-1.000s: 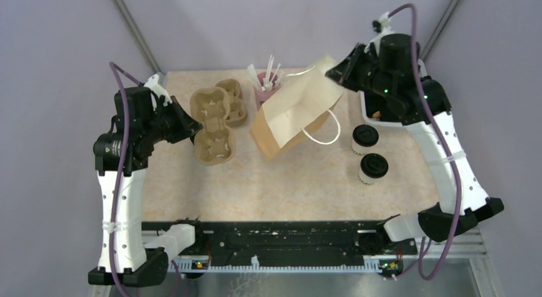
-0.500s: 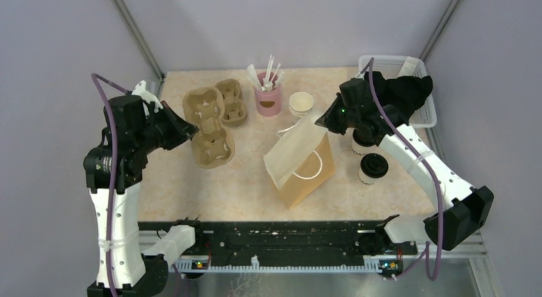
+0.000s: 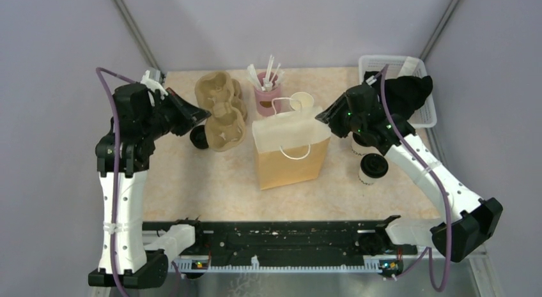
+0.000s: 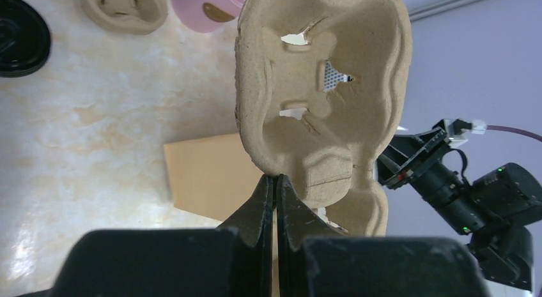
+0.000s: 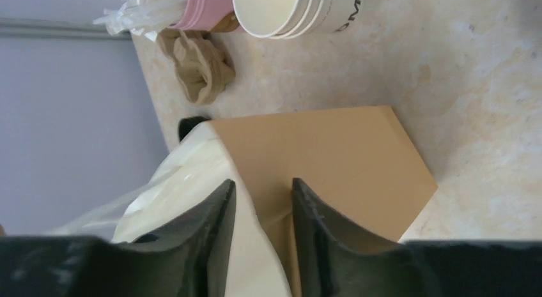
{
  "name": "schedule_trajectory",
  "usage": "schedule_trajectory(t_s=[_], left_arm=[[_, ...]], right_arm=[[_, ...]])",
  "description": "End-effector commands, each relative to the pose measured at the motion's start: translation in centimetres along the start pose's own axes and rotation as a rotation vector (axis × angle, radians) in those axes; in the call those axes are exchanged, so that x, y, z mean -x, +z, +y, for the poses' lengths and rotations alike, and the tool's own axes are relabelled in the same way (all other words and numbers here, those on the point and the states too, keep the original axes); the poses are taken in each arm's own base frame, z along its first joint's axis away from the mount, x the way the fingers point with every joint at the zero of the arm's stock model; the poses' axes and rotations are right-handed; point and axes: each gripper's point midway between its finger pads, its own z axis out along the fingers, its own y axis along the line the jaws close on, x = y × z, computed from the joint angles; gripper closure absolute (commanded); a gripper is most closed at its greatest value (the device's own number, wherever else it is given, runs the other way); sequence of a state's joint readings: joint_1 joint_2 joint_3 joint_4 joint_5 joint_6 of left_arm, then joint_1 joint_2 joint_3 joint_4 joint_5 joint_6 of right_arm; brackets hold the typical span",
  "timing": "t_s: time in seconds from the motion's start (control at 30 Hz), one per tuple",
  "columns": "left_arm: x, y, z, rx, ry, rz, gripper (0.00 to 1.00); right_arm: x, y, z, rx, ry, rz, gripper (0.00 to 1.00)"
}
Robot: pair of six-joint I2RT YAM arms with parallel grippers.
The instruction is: Pack the takeout coffee
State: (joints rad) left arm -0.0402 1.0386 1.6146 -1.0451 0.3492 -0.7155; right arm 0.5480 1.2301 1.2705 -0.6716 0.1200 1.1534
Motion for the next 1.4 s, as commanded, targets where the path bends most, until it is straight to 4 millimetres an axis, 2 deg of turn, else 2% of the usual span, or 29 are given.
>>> schedule_trajectory(t_s=[0.0, 0.1, 0.2, 0.27, 0.37, 0.43, 0.57, 0.67, 0.73, 0.83, 0.93, 1.07, 1.2, 1.37], left_arm=[[1.5, 1.0, -3.2, -0.155, -0.042, -0.028, 1.00], [2.3, 1.4, -4.7, -0.225, -0.083, -0.032, 1.00], [3.0, 1.4, -6.2, -0.293, -0.138, -0.039, 1.00], [3.5, 1.4, -7.2, -0.343, -0.194, -0.046, 1.00], [4.6, 1.3, -8.7, -0.445, -0.301, -0.082, 1.00], [5.3, 1.6, -8.9, -0.505, -0.412, -0.106, 1.00], [7.7, 1.1, -9.6, -0.552, -0.493, -0.202, 1.00], [9.3, 0.9, -9.9, -0.552, -0.524, -0.257, 1.00], [9.9, 1.0, -9.8, -0.549, -0.562, -0.273, 1.00], [10.1, 1.2, -9.5, -0.543, -0.600, -0.275, 1.00], [10.1, 1.4, -9.2, -0.533, -0.614, -0.281, 1.00], [10.0, 1.5, -9.1, -0.531, -0.627, -0.278, 1.00], [9.9, 1.7, -9.0, -0.538, -0.646, -0.270, 1.00], [9.7, 1.7, -8.6, -0.538, -0.665, -0.275, 1.00]], right_arm=[[0.6, -2.2, 2.2, 0.097, -0.185, -0.006, 0.50], [1.2, -4.3, 3.0, 0.151, -0.353, -0.019, 0.29], [1.7, -6.5, 4.3, 0.218, -0.516, -0.021, 0.21], [1.9, -8.0, 6.1, 0.292, -0.606, -0.015, 0.19], [1.2, -10.0, 10.2, 0.466, -0.690, 0.001, 0.18], [0.3, -11.5, 13.7, 0.604, -0.717, -0.008, 0.18], [-2.9, -14.1, 21.1, 0.902, -0.706, -0.038, 0.20], [-5.5, -15.5, 25.2, 1.051, -0.688, -0.100, 0.29], [-6.4, -15.5, 27.0, 1.085, -0.663, -0.154, 0.35], [-6.9, -15.3, 28.8, 1.101, -0.598, -0.212, 0.46], [-6.9, -15.1, 29.7, 1.103, -0.560, -0.261, 0.51], [-7.1, -14.6, 29.8, 1.071, -0.562, -0.303, 0.59], [-7.1, -13.4, 29.7, 1.024, -0.553, -0.329, 0.74], [-8.4, -13.2, 30.6, 1.027, -0.585, -0.321, 0.80]])
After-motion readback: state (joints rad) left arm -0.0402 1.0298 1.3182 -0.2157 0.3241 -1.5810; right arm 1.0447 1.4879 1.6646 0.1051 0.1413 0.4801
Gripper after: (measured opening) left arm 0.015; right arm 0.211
